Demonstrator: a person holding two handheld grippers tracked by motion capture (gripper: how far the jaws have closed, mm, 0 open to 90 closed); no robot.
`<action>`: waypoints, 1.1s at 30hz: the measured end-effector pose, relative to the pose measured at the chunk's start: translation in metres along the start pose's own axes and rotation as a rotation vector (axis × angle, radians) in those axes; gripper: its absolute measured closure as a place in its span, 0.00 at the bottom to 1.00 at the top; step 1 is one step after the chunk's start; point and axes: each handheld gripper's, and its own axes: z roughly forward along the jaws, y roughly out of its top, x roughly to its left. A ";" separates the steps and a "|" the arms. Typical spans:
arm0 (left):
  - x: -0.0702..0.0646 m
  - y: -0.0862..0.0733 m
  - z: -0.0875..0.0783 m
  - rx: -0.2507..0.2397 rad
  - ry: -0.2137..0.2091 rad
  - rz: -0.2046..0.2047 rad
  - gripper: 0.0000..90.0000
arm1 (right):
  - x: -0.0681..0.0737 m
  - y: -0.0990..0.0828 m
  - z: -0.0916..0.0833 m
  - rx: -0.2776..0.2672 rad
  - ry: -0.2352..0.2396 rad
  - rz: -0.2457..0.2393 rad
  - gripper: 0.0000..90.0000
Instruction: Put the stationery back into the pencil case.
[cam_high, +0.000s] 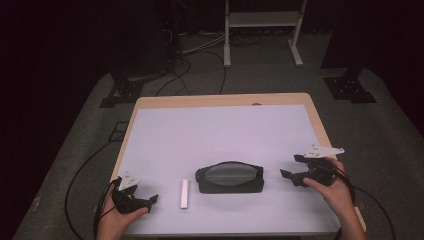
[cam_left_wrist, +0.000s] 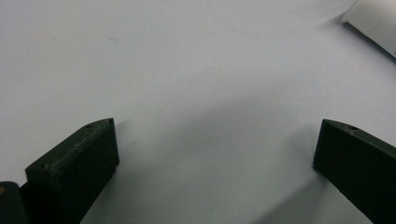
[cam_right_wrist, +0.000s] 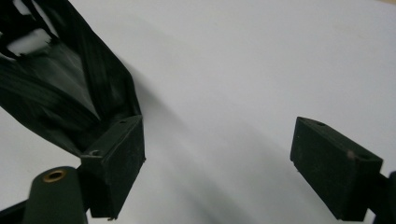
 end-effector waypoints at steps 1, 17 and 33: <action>0.000 0.000 0.000 0.000 0.000 0.000 0.00 | -0.001 -0.003 -0.001 -0.003 -0.007 0.003 0.19; -0.001 0.001 -0.002 0.001 0.005 0.000 0.01 | -0.012 -0.034 0.011 0.074 -0.183 0.006 0.19; -0.019 0.012 -0.015 -0.027 -0.021 -0.009 0.33 | -0.022 -0.041 0.015 0.086 -0.191 0.075 0.14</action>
